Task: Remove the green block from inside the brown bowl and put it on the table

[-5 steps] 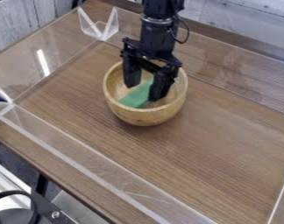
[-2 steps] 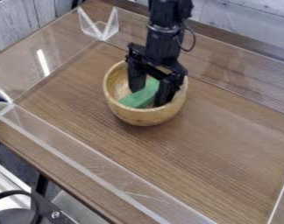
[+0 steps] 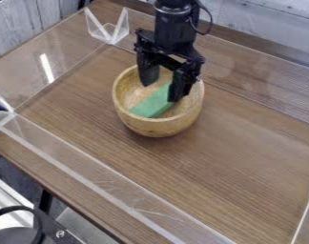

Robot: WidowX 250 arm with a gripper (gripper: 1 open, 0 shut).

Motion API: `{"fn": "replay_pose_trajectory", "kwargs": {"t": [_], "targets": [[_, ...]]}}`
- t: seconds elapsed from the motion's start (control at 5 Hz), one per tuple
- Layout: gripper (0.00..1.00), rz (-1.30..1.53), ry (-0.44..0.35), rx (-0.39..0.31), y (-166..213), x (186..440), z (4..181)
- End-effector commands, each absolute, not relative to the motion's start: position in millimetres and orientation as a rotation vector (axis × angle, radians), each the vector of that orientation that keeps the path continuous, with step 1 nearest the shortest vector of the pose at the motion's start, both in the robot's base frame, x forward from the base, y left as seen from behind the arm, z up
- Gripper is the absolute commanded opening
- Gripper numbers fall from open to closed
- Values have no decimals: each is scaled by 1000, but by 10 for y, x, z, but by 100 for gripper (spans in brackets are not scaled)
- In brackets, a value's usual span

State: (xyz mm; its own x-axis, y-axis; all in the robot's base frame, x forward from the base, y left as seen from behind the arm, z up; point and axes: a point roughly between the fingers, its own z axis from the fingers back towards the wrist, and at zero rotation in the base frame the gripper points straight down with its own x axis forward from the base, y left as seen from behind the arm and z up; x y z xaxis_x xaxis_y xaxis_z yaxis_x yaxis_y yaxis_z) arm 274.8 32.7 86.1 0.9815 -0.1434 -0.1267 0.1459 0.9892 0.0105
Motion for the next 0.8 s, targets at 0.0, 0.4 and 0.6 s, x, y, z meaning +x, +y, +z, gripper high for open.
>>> {"fn": "replay_pose_trajectory", "kwargs": {"t": [0.0,0.4,0.6], "targets": [[100,-163,106,22,372,2847,974],[100,-195,126,-3,447,2860,910],[100,-211,126,-15,544,2871,845]]}}
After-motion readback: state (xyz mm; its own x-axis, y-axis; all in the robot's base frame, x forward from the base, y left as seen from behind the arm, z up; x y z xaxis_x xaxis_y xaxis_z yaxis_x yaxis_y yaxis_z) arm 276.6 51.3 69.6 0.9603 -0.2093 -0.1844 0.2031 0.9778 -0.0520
